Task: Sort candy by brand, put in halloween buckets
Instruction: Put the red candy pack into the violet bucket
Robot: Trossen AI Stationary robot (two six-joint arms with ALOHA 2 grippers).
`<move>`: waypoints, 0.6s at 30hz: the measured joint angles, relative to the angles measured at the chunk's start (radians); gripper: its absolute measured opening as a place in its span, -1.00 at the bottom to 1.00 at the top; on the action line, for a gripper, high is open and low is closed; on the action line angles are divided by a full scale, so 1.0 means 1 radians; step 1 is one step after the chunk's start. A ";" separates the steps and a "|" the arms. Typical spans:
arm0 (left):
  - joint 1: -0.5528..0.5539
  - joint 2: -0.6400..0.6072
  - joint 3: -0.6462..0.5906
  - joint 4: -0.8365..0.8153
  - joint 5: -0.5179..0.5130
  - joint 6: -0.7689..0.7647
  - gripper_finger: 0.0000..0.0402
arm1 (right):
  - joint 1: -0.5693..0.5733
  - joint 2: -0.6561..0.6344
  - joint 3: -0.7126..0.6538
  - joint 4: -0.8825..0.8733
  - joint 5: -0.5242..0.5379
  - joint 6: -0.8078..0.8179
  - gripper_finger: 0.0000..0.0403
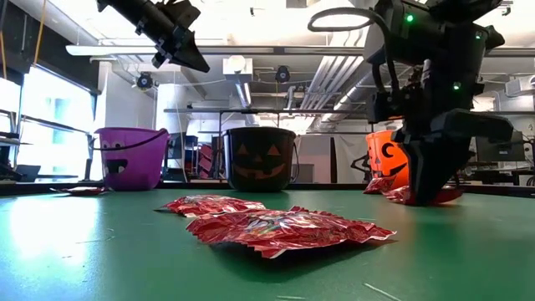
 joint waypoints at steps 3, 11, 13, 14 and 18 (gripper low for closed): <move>0.000 0.000 0.000 -0.001 0.005 -0.001 -1.00 | -0.005 -0.022 -0.003 -0.010 -0.011 0.000 -0.88; 0.000 0.000 0.000 0.005 0.049 -0.026 -1.00 | -0.055 -0.139 0.000 -0.118 -0.015 0.050 -0.99; 0.000 0.000 0.000 0.005 0.049 -0.026 -1.00 | -0.075 -0.188 0.000 -0.118 -0.016 0.064 -0.99; 0.000 0.000 0.000 0.007 0.050 -0.026 -1.00 | -0.088 -0.214 0.000 -0.118 -0.018 0.072 -0.99; 0.000 0.000 0.000 0.038 0.059 -0.043 -1.00 | -0.133 -0.329 0.000 -0.115 -0.021 0.102 -1.00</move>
